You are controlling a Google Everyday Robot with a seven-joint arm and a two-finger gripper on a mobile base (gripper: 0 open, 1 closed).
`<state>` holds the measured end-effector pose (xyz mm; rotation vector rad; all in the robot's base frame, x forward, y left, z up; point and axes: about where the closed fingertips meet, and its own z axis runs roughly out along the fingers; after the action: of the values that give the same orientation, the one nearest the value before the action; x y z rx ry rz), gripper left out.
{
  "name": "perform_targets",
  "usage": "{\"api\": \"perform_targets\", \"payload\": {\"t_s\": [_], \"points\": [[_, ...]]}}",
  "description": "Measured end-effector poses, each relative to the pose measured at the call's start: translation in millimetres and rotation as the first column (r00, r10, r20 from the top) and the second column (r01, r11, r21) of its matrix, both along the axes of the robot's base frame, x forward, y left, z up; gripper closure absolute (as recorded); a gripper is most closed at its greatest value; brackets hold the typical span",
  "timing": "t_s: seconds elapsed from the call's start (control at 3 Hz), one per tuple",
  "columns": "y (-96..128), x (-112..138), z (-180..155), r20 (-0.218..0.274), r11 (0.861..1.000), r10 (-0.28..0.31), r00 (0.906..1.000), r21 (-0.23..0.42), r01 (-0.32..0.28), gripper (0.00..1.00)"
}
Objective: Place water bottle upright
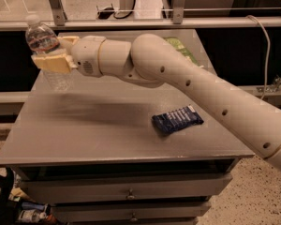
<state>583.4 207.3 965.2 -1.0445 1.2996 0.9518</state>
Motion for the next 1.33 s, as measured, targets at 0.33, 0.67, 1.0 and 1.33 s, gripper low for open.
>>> {"api": "perform_targets", "payload": {"t_s": [0.33, 0.67, 1.0, 1.33], "points": [[-2.5, 11.9, -16.4, 0.019, 1.000, -0.022, 0.9996, -0.012, 0.022, 1.00], [0.8, 17.0, -23.7, 0.011, 1.000, -0.021, 0.9997, -0.004, 0.021, 1.00], [4.3, 21.0, -30.1, 0.004, 1.000, -0.022, 0.9998, 0.008, 0.022, 1.00], [5.0, 22.6, -35.1, -0.003, 0.999, -0.027, 0.9996, 0.017, 0.028, 1.00]]}}
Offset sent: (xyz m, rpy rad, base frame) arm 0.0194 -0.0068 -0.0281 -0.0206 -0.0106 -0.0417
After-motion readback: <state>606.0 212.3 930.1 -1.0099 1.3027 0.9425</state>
